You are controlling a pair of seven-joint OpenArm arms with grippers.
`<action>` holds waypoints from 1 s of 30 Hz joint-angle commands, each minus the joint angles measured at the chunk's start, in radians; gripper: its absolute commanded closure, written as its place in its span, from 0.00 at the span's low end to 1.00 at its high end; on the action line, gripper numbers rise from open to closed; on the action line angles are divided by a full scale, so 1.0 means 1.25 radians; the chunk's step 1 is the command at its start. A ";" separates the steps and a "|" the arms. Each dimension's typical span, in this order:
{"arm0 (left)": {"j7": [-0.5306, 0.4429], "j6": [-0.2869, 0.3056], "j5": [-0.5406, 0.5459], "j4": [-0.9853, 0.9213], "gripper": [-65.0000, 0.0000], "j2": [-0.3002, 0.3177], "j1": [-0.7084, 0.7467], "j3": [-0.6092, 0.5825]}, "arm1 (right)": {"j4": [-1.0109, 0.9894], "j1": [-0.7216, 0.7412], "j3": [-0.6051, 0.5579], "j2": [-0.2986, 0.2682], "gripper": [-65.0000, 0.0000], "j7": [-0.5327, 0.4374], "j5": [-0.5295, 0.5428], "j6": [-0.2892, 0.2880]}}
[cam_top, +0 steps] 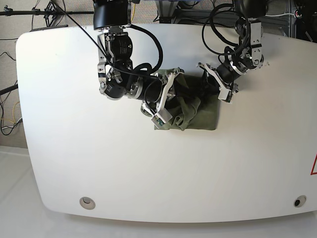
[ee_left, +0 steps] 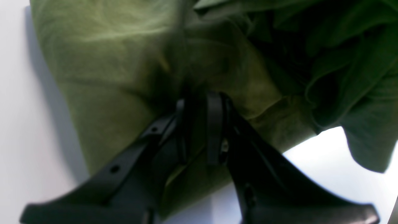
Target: Fold the T-shirt properly
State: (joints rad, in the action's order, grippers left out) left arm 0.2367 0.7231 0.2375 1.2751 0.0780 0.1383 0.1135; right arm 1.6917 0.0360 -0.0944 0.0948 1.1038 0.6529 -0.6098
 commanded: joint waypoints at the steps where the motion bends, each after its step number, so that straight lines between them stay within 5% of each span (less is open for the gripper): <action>1: 0.100 -0.024 -0.077 -0.005 0.86 0.006 0.020 -0.004 | 0.006 0.018 -0.003 0.006 0.74 -0.038 -0.004 -0.009; 8: 0.071 -0.020 -0.069 0.000 0.87 0.006 0.016 -0.002 | 0.007 0.029 -0.012 0.003 0.31 -0.053 -0.015 0.030; 30: 0.065 -0.020 -0.065 -0.012 0.86 0.031 0.014 -0.009 | 0.021 0.088 -0.094 -0.015 0.39 -0.061 -0.110 0.047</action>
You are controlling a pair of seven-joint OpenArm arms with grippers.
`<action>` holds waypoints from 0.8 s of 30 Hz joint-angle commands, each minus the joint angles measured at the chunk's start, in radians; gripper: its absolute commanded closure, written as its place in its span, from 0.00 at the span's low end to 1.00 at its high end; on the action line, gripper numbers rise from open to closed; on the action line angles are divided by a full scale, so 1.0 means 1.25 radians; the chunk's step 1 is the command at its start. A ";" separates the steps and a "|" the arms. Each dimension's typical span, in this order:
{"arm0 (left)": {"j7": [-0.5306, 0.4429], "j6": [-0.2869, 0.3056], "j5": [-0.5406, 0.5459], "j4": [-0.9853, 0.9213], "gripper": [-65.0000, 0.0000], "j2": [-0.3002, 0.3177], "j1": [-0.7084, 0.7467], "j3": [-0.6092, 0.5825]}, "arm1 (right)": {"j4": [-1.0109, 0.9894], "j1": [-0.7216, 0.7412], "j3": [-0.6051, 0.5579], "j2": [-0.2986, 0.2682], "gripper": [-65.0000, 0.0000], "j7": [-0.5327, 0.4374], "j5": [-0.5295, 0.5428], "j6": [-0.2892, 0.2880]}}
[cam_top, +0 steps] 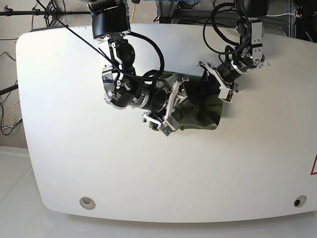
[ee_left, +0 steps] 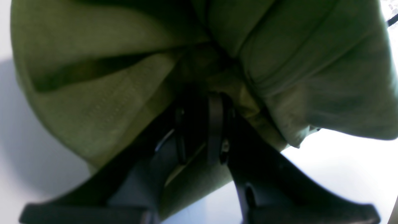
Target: Fold the T-shirt properly
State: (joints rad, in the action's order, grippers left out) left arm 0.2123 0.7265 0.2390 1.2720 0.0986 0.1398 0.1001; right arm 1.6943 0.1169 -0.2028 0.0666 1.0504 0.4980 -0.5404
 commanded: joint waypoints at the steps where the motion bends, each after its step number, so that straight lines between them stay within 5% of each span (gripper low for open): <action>1: 0.086 -0.023 -0.066 -0.008 0.86 0.015 0.013 0.003 | 0.019 0.025 -0.012 0.008 0.38 -0.019 0.014 -0.008; 24: 0.106 -0.023 -0.011 0.250 0.87 0.002 0.046 0.145 | -0.014 0.041 -0.010 0.016 0.35 -0.063 0.020 -0.007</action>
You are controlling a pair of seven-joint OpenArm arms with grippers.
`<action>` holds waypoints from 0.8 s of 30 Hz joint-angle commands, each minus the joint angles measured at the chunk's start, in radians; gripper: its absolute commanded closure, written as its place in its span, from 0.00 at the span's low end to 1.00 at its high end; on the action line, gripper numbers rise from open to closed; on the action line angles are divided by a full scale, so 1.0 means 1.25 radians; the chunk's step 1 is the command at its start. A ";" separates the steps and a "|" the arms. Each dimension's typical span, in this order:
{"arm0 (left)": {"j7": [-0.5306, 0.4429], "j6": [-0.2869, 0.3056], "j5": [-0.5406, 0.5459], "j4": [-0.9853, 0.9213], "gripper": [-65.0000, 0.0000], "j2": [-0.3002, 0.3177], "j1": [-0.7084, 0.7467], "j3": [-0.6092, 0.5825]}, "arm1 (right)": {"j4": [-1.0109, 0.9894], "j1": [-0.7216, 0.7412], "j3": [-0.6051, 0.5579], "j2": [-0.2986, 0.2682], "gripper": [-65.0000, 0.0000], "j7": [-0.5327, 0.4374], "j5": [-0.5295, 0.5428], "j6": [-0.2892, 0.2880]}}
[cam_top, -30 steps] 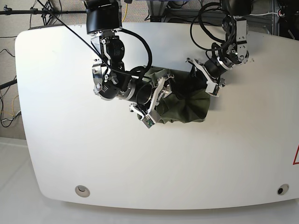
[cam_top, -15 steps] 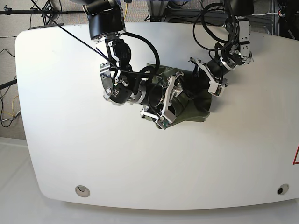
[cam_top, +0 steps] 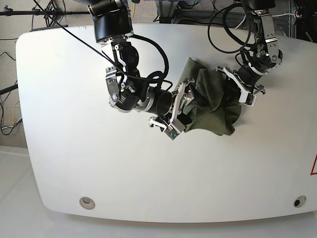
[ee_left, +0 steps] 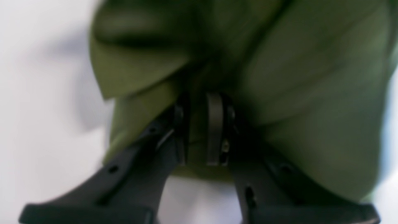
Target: Fold the T-shirt properly
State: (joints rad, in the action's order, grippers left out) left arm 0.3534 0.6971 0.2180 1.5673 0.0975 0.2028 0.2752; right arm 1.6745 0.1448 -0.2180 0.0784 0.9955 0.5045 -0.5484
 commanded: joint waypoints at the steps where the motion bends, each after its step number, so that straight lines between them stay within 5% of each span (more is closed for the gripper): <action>1: -0.009 0.001 0.006 0.016 0.87 0.002 -0.004 0.008 | -0.003 0.019 0.004 0.007 0.35 -0.020 0.016 0.000; 14: -0.038 0.001 0.015 -0.003 0.88 -0.003 0.000 0.049 | -0.064 0.037 -0.015 0.024 0.35 -0.023 0.018 0.008; 24: -0.025 0.001 0.019 0.002 0.88 -0.001 -0.005 0.056 | -0.027 0.037 -0.126 0.011 0.34 -0.034 0.022 0.056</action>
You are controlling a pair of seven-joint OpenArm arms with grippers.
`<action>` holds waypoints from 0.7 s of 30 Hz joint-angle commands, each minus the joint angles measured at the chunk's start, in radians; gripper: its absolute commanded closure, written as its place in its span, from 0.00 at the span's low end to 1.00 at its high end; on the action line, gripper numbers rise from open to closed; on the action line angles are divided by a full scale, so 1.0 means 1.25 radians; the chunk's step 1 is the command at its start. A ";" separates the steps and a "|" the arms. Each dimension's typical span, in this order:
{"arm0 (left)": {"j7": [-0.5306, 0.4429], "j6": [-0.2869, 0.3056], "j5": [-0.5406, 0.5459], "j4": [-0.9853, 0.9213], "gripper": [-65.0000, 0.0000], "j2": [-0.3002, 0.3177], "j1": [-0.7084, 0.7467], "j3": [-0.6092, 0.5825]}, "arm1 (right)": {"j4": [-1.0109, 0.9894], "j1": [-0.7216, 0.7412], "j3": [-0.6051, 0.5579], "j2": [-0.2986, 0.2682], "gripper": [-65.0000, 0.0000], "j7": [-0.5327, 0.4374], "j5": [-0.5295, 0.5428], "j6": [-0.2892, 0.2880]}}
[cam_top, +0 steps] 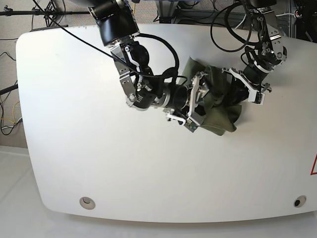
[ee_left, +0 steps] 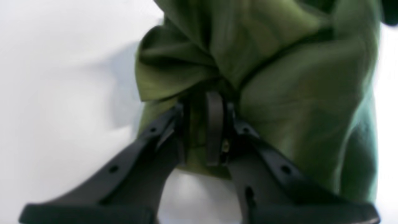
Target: Fold the T-shirt properly
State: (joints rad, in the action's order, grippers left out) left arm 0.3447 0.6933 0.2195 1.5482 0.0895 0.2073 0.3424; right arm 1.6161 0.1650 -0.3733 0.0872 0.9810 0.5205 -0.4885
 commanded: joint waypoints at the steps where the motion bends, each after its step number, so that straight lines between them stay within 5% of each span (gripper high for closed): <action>1: -0.018 0.004 0.018 0.018 0.88 0.006 -0.008 0.003 | 0.019 0.022 -0.005 0.004 0.34 -0.024 0.009 0.009; 10: -0.019 0.004 0.014 0.024 0.88 0.007 -0.005 0.002 | 0.007 0.044 0.006 0.008 0.37 -0.035 -0.005 -0.005; 16: -0.012 0.004 0.013 0.018 0.88 0.007 -0.006 -0.005 | 0.018 0.033 0.007 0.010 0.50 -0.105 -0.085 0.001; 21: -0.010 0.004 0.015 0.013 0.88 0.007 -0.006 -0.005 | 0.020 0.028 0.008 0.011 0.42 -0.142 -0.142 0.000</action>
State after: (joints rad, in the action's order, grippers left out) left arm 0.3511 0.6949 0.2192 1.5528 0.0910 0.2077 0.3321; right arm 1.6169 0.1814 -0.3637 0.0887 0.8402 0.3561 -0.4789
